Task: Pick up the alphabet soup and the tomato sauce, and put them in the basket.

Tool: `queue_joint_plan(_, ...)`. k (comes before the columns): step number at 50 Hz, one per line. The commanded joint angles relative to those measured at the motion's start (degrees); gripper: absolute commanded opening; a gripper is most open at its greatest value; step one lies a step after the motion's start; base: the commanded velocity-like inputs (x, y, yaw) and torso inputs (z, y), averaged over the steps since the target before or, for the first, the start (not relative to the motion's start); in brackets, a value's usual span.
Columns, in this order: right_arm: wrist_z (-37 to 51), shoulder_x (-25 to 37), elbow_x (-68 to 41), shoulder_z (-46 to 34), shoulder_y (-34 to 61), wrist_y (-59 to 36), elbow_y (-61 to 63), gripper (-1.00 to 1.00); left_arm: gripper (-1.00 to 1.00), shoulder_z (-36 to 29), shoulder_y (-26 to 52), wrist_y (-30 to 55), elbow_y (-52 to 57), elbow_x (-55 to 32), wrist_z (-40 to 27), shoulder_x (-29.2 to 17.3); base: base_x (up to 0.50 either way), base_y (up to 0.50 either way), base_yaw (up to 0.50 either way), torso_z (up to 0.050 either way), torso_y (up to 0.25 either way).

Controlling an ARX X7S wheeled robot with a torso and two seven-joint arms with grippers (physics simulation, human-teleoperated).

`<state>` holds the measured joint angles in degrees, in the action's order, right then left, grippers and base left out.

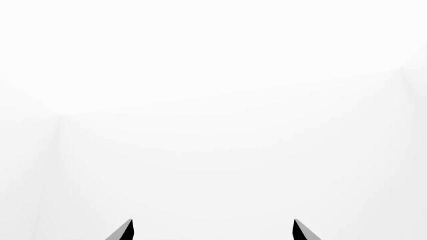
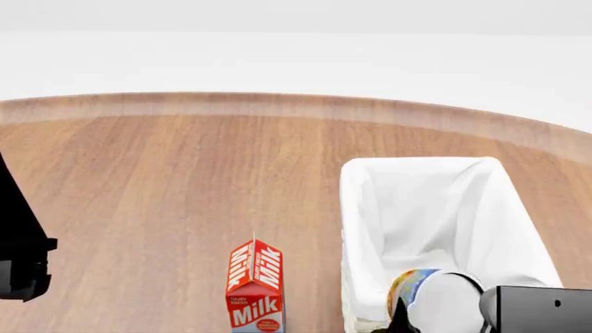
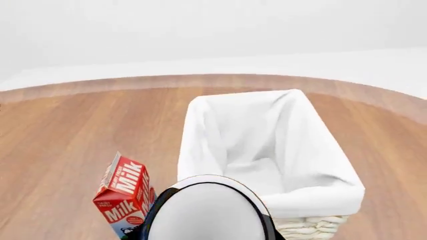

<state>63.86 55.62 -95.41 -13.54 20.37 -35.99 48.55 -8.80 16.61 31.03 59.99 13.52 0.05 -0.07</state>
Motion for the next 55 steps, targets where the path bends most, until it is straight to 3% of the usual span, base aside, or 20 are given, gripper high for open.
queue_joint_plan(1, 0.81, -1.82, -1.50, -1.05, 11.80, -3.54, -3.39, -1.00, 1.00, 0.02, -0.26, -0.13, 0.00, -0.16, -0.18, 0.00, 0.00, 0.00, 0.00, 0.000, 0.000)
queue_joint_plan(4, -0.95, -3.03, 2.53, -1.83, 12.16, -4.27, -4.34, -1.00, 1.00, -0.10, -0.48, -0.18, 0.00, -0.09, -0.17, -0.01, 0.00, 0.00, 0.00, 0.000, 0.000)
queue_joint_plan(6, 1.33, -3.32, -1.28, -2.95, 17.20, -5.89, -5.39, -1.00, 1.00, -0.03, -0.33, -0.07, 0.00, -0.15, -0.16, -0.01, 0.00, 0.00, 0.00, 0.000, 0.000)
queue_joint_plan(22, -2.10, -7.19, 2.02, -5.43, 25.50, -8.43, -13.51, -1.00, 1.00, -0.41, 0.32, 0.45, 0.00, 0.30, 0.12, 0.00, 0.00, 0.00, 0.00, 0.000, 0.001)
queue_joint_plan(55, -21.03, -19.81, 25.23, -15.00, 33.62, -4.63, -42.41, -1.00, 1.00, 0.31, -1.42, -0.71, 0.00, -0.73, -0.20, -0.03, 0.00, 0.00, 0.00, 0.000, 0.001)
